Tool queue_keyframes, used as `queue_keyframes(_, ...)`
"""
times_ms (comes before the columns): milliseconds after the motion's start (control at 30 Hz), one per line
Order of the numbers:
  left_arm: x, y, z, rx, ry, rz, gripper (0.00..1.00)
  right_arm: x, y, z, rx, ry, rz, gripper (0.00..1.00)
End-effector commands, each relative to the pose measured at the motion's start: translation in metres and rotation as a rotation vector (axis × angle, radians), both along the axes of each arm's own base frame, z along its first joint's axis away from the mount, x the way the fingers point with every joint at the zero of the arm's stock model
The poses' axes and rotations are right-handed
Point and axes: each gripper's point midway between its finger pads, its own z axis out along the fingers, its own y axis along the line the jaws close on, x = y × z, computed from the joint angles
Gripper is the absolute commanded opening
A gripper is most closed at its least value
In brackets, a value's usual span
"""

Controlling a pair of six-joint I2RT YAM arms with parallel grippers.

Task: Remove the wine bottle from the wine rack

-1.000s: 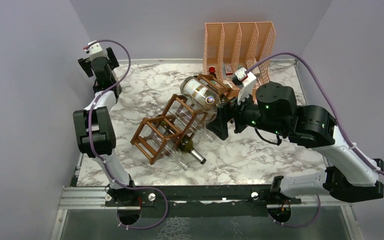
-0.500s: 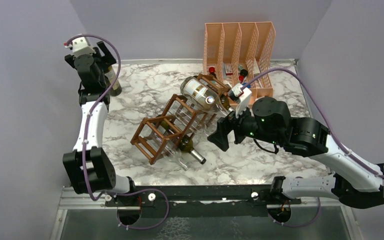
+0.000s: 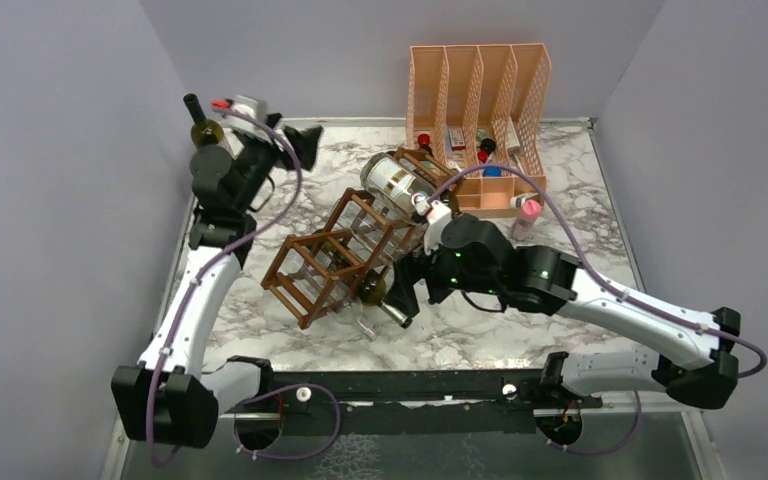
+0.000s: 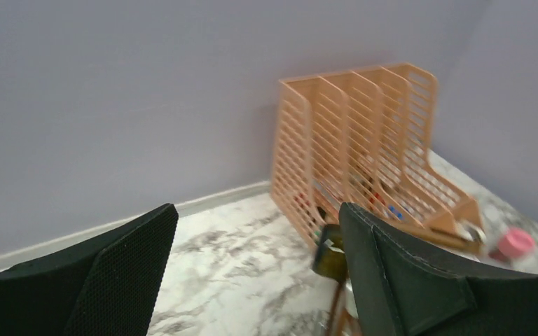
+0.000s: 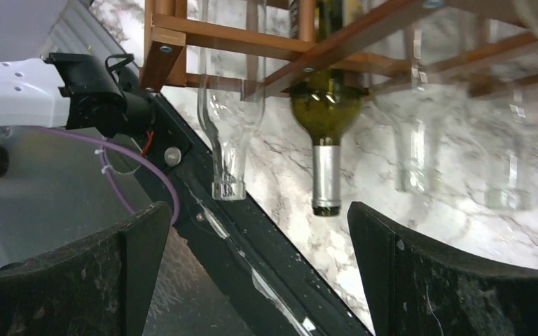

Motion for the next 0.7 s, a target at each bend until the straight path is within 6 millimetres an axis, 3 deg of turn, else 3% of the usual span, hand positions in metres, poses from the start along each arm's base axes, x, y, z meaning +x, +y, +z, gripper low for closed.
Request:
queue_keyframes(0, -0.056, -0.05, 0.011, 0.2, -0.237, -0.145, 0.92, -0.006, 0.044, -0.019, 0.049, 0.061, 0.102, 1.0)
queue_keyframes(133, -0.087, -0.053, 0.013, 0.23, -0.337, -0.156, 0.94, -0.009, 0.073, -0.036, 0.095, 0.093, 0.177, 1.0)
queue_keyframes(267, -0.106, -0.059, 0.01, 0.272, -0.393, -0.15, 0.94, -0.005, 0.09, -0.063, 0.07, 0.132, 0.179, 1.0)
queue_keyframes(567, -0.11, -0.054, 0.007, 0.304, -0.412, -0.057, 0.93, -0.01, 0.098, -0.108, 0.084, 0.193, 0.183, 0.98)
queue_keyframes(667, -0.108, -0.049, 0.007, 0.299, -0.404, -0.029, 0.93, -0.015, 0.101, -0.114, 0.126, 0.207, 0.201, 0.91)
